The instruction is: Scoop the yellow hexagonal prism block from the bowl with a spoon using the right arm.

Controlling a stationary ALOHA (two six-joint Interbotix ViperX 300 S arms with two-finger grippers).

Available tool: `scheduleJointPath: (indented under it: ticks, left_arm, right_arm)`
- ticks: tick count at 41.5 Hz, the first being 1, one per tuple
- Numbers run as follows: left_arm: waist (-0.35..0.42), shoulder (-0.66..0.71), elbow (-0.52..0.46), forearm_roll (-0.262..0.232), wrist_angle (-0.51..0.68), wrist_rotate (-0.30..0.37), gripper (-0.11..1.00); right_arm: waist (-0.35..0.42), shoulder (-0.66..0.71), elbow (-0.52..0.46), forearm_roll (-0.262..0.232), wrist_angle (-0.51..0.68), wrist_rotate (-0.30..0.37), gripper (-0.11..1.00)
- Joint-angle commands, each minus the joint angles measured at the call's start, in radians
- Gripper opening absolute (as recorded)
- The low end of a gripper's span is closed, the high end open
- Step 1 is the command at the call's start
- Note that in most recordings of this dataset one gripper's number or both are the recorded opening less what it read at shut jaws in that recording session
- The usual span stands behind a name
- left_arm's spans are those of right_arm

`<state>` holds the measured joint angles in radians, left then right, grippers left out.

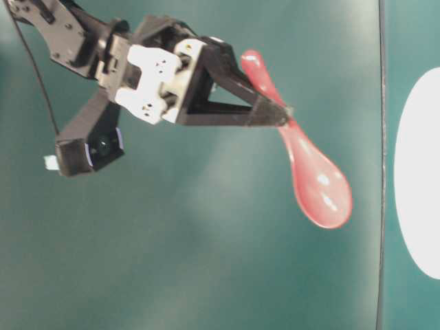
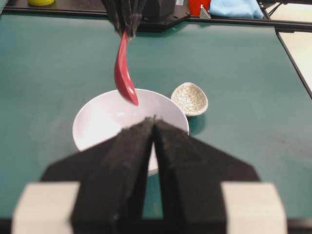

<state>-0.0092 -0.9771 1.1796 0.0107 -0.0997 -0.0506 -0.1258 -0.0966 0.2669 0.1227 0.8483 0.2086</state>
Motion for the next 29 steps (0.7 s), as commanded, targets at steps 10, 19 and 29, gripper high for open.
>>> scheduleJointPath:
  ticks: [10,19,29]
  left_arm:
    - [0.002,0.005,-0.028,0.002,-0.012,-0.002,0.08]
    - [0.002,0.005,-0.028,0.002,-0.014,-0.002,0.08]
    - [0.002,0.006,-0.028,0.002,-0.014,-0.002,0.08]
  right_arm:
    - [0.009,-0.091,0.069,-0.035,-0.011,-0.005,0.07]
    - [0.046,-0.206,0.244,-0.031,-0.176,0.011,0.07]
    - [0.115,-0.336,0.462,0.017,-0.357,0.066,0.07]
